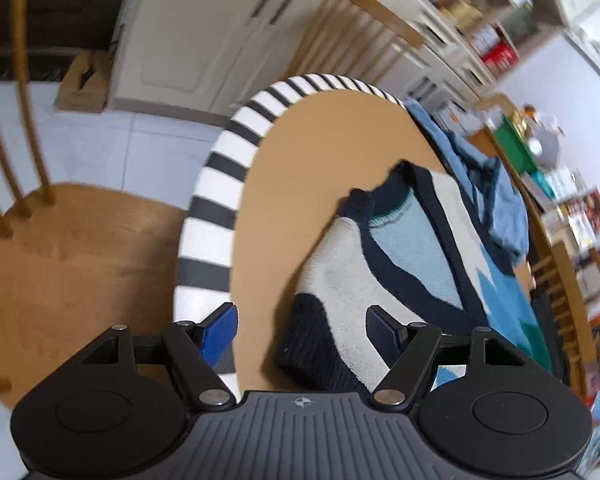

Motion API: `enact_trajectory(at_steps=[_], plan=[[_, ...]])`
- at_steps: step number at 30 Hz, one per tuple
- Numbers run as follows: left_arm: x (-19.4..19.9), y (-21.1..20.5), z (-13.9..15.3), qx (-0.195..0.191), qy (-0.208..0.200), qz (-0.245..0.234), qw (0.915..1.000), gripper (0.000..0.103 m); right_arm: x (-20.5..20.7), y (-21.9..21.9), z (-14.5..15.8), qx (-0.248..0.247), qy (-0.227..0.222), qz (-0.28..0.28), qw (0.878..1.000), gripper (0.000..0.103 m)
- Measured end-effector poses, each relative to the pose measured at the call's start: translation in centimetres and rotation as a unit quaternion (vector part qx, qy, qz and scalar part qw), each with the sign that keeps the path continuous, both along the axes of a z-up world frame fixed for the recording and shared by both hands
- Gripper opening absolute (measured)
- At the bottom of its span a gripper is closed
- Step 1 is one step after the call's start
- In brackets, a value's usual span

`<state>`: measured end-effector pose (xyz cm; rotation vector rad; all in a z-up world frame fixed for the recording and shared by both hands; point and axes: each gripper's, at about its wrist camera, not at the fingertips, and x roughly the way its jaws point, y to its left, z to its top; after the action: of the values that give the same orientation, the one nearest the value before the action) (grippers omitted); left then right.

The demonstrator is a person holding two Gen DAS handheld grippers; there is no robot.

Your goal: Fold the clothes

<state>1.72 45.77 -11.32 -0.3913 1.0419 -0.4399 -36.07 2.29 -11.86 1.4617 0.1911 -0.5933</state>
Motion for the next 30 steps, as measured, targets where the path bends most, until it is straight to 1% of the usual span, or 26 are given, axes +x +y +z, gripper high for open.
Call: enact_trajectory(at_steps=[1,2,3,5,7,8,13,15,17,18,21,25,30], plan=[[0.1,-0.5,0.0,0.002,-0.001,-0.017,0.9999,0.072,0.0,0.0,0.0,-0.001,0.003,0.002,1.000,0.008],[0.1,-1.0,-0.1,0.003,-0.002,-0.036,0.9993,0.068,0.0,0.0,0.0,0.000,0.004,0.003,1.000,0.008],[0.2,-1.6,-0.1,0.004,-0.002,-0.055,0.9985,0.059,0.0,0.0,0.0,0.002,0.005,0.003,1.000,0.008],[0.2,-2.3,0.1,0.025,-0.001,-0.072,0.9971,0.052,-0.1,-0.1,-0.2,0.008,0.004,0.002,1.000,0.008],[0.1,-3.0,0.3,0.049,0.000,-0.086,0.9951,0.032,-0.1,0.0,-0.2,0.009,0.005,0.004,1.000,0.008],[0.1,-3.4,0.4,0.061,0.001,-0.092,0.9938,0.013,-0.1,0.0,-0.1,0.007,0.005,0.005,1.000,0.008],[-0.1,-5.2,1.0,0.122,0.004,-0.125,0.9846,0.008,0.0,-0.1,0.4,-0.006,0.016,0.014,1.000,0.008],[-0.4,-6.4,2.0,0.167,-0.008,-0.142,0.9756,0.007,0.1,-0.1,0.7,-0.016,0.024,0.020,0.999,0.008],[-0.8,-7.6,3.2,0.207,-0.023,-0.160,0.9649,0.007,0.2,-0.2,1.3,-0.027,0.034,0.027,0.999,0.008],[-1.0,-8.0,3.7,0.219,-0.030,-0.166,0.9611,0.007,0.3,-0.2,1.5,-0.029,0.037,0.031,0.998,0.008],[-1.5,-8.8,5.0,0.238,-0.049,-0.179,0.9534,0.007,0.6,-0.4,2.0,-0.037,0.058,0.050,0.996,0.008],[-1.9,-9.1,5.3,0.245,-0.055,-0.186,0.9501,0.007,0.3,-0.6,2.2,-0.039,0.081,0.061,0.994,0.008],[-1.7,-8.8,5.2,0.238,-0.037,-0.185,0.9527,0.007,-0.1,-0.6,1.6,-0.029,0.129,0.073,0.989,0.008]])
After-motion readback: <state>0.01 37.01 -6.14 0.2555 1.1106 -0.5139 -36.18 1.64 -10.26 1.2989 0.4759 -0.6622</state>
